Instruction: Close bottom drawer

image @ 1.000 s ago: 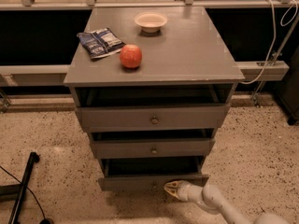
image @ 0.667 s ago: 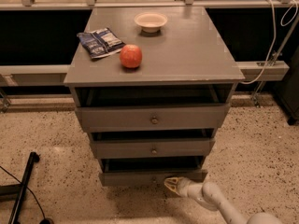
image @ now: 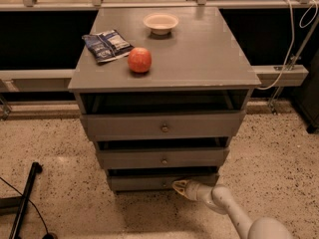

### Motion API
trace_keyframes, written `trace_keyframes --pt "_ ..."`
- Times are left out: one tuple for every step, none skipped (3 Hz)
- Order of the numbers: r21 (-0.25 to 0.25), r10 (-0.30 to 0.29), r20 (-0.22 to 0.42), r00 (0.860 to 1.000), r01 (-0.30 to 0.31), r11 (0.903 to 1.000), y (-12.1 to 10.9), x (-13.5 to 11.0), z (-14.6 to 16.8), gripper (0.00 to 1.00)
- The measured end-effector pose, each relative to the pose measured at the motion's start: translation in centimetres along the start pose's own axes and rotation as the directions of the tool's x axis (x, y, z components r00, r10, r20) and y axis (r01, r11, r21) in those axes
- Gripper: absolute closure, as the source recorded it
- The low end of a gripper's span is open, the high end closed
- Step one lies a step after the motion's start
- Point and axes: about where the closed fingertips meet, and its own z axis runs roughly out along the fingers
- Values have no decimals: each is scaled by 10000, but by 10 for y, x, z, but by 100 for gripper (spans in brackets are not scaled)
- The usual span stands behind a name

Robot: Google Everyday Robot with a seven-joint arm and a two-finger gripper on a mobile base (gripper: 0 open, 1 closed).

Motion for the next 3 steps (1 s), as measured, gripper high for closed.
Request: trace_keyframes --pt "-208 62 4 10000 -62 9998 3 2 -2 100" --pt "-638 169 -342 9993 -190 9978 19 13 -33 100" --pt "-1050 350 -500 9981 -401 9937 45 11 -71 100"
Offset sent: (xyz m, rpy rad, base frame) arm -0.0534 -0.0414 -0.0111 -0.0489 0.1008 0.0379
